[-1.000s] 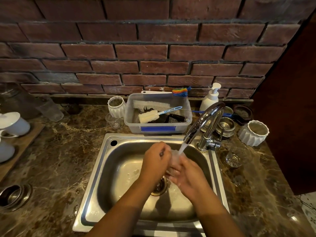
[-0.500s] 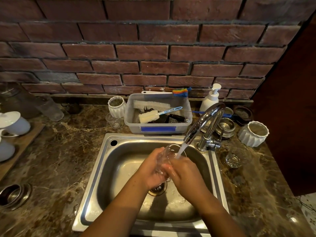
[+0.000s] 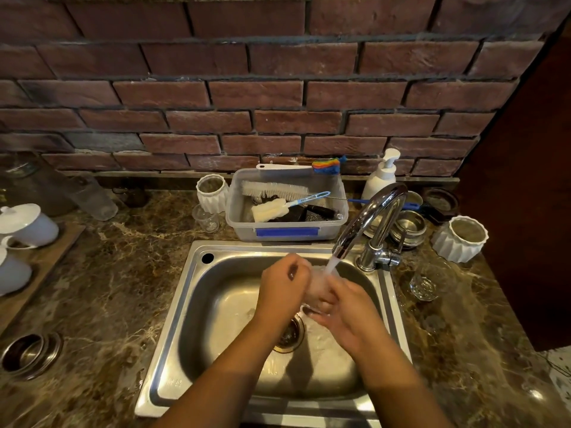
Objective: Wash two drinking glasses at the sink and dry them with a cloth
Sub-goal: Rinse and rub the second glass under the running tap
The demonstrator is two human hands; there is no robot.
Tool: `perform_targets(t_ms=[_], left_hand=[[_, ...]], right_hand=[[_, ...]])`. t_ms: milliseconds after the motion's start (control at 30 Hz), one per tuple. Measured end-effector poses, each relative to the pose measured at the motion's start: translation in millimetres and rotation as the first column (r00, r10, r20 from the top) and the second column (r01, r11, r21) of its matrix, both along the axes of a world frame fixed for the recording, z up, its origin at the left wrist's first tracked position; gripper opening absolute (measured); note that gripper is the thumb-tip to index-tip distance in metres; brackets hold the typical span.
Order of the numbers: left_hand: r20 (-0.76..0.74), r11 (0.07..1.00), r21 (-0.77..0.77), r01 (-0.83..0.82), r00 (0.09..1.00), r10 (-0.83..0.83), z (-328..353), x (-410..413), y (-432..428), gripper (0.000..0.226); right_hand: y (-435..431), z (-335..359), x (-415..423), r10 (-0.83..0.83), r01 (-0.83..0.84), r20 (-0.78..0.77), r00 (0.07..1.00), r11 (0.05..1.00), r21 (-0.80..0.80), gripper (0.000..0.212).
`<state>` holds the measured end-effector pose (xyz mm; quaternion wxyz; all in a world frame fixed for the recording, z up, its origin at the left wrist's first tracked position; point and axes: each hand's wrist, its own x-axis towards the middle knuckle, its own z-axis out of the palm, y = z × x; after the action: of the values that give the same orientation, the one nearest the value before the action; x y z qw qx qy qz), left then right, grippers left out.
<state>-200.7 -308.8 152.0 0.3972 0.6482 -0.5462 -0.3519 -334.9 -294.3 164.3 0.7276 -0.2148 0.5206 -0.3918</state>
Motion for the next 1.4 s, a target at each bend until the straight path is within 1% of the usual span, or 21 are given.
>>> perform_targets(t_ms=[67,100,167,267,333,400,467,533,600,667,733,800,900,967,1067,1100,1167,1200,1267,1333,1400], left_hand=[[0.267,0.971,-0.154,0.183,0.954,-0.137,-3.2,2.5,2.3,0.02],[0.344,0.953,-0.173,0.247,0.922,-0.177,-4.9,3.2,2.1,0.025],[0.33,0.949,-0.162,0.269,0.922,-0.205,-5.5,4.0,0.2,0.024],[0.066,0.989,-0.048,0.142,0.988,-0.139,-3.9,-0.7,-0.4,0.017],[-0.192,0.986,0.16,0.037,0.981,-0.006,-1.7,-6.5,-1.8,0.022],[-0.483,0.922,0.387,0.033,0.858,0.172,1.1,-10.3,-1.3,0.021],[-0.691,0.835,0.534,0.131,0.637,0.342,4.7,-7.7,-0.2,0.024],[-0.785,0.757,0.582,0.297,0.448,0.427,4.6,0.7,0.6,0.032],[-0.856,0.709,0.517,0.481,0.263,0.445,0.9,7.7,3.0,0.038],[-0.866,0.679,0.487,0.549,0.201,0.459,-4.7,11.1,7.4,0.043],[-0.847,0.7,0.528,0.481,0.24,0.474,-10.0,10.1,10.3,0.039],[-0.793,0.751,0.595,0.286,0.363,0.49,-13.6,5.7,10.1,0.03],[-0.609,0.808,0.588,-0.047,0.631,0.48,-12.3,-3.5,3.4,0.023],[-0.418,0.902,0.405,-0.15,0.847,0.328,-8.8,-7.0,0.6,0.025],[-0.002,0.998,-0.059,-0.031,1.0,0.031,-8.5,0.4,2.4,0.017],[0.175,0.981,-0.164,0.099,0.982,-0.069,-8.3,3.8,2.2,0.012],[0.442,0.923,-0.2,0.329,0.871,-0.214,-11.5,8.7,-1.3,0.013],[0.481,0.911,-0.185,0.37,0.842,-0.245,-12.7,10.4,-2.9,0.016],[0.374,0.929,-0.171,0.328,0.894,-0.246,-10.3,10.5,-0.5,0.016],[0.131,0.977,-0.082,0.199,0.974,-0.187,-9.1,4.8,0.8,0.018],[-0.169,0.984,0.168,0.054,0.985,-0.025,-8.7,-4.4,-2.3,0.02]], right_hand=[[-6.2,0.4,-5.9,-0.072,0.021,0.247,0.966,0.979,0.202,0.038],[-7.9,-0.7,-7.5,-0.088,0.022,0.279,0.956,0.972,0.232,0.038],[-9.9,-5.2,-7.3,-0.073,0.026,0.227,0.971,0.978,0.206,0.036],[-9.5,-4.8,-0.3,-0.027,0.027,-0.025,0.999,0.999,0.026,0.032],[-7.3,-1.4,3.7,0.002,-0.054,-0.292,0.956,0.984,-0.172,0.032],[-2.0,4.5,3.7,0.005,-0.213,-0.502,0.865,0.909,-0.357,0.036],[4.3,13.0,-1.3,0.013,-0.403,-0.618,0.786,0.769,-0.497,0.034],[7.3,22.0,-7.0,0.055,-0.675,-0.796,0.603,0.567,-0.472,0.026],[6.7,29.2,-9.2,-0.014,-0.903,-0.963,0.268,0.345,-0.256,0.021],[8.5,31.4,-7.3,-0.059,-0.965,-0.992,0.112,0.232,-0.123,0.022],[12.2,29.4,-4.5,-0.073,-0.956,-0.987,0.145,0.248,-0.159,0.024],[13.5,20.8,-1.5,-0.03,-0.9,-0.966,0.255,0.358,-0.249,0.025],[12.9,5.3,8.4,0.087,-0.632,-0.8,0.593,0.666,-0.396,0.027],[11.2,1.4,14.3,0.085,-0.36,-0.583,0.808,0.854,-0.375,0.027],[2.3,-7.6,11.7,0.006,-0.007,-0.008,1.0,0.999,-0.04,0.027],[0.0,-9.5,7.3,-0.054,0.034,0.208,0.977,0.995,0.098,0.033],[-1.4,-13.6,0.9,-0.131,0.039,0.425,0.896,0.975,0.219,0.041],[0.1,-16.9,-1.1,-0.133,0.038,0.444,0.886,0.975,0.217,0.04],[0.4,-22.8,-1.3,-0.098,0.055,0.353,0.931,0.99,0.131,0.034],[1.2,-19.1,2.3,-0.012,0.016,0.054,0.998,0.997,-0.072,0.034],[2.6,-13.2,4.8,0.033,-0.133,-0.332,0.943,0.949,-0.285,0.032]])
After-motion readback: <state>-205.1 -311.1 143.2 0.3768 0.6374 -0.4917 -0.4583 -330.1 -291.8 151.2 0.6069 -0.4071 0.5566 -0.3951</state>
